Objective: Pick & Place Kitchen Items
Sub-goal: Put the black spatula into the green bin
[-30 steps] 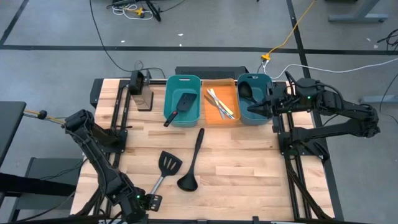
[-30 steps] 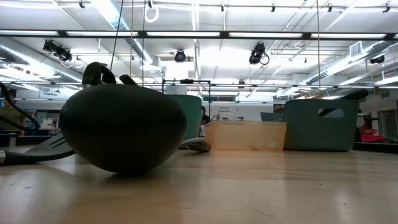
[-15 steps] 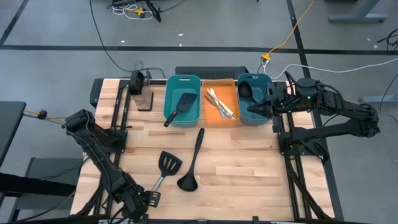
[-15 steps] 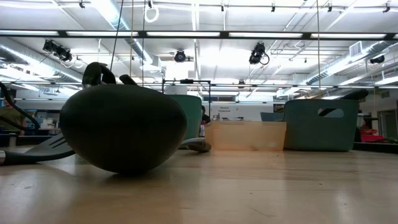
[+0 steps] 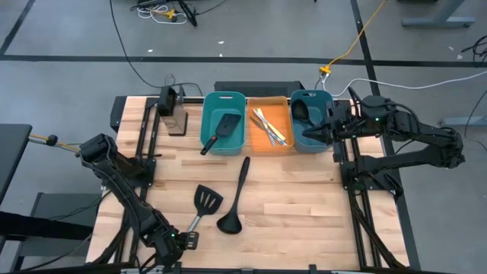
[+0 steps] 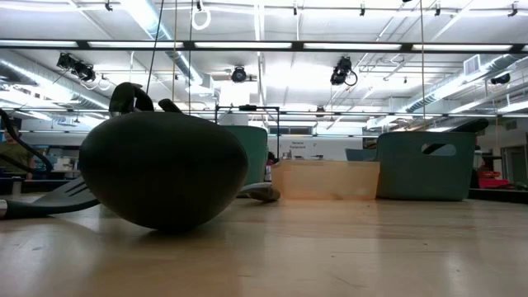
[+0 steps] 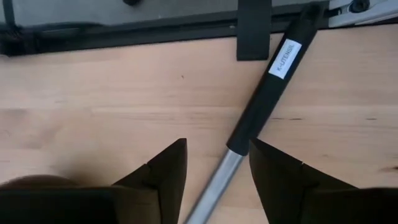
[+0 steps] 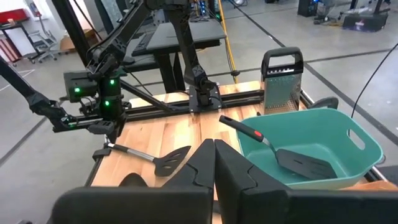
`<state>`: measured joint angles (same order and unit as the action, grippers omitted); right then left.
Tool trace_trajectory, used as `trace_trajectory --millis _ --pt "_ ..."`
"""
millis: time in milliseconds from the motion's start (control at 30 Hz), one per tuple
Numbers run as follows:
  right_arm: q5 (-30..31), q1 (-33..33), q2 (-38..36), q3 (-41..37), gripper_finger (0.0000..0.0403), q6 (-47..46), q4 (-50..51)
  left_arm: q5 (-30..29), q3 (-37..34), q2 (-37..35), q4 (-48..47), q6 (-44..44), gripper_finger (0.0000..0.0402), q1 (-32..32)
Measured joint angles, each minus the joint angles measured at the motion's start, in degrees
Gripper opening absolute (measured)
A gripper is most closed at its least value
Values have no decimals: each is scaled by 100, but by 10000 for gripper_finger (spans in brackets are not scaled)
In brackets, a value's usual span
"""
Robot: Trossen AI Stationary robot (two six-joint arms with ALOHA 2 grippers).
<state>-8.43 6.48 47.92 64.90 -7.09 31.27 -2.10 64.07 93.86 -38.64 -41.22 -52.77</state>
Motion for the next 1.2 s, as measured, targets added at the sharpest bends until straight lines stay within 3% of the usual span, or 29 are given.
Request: trace_trajectory --millis 400,1200 --pt "1 -1 3 0 6 -39 22 1 -34 0 38 -249 255 11" --pt "1 -1 3 0 6 -241 13 20 -86 0 18 -745 254 13"
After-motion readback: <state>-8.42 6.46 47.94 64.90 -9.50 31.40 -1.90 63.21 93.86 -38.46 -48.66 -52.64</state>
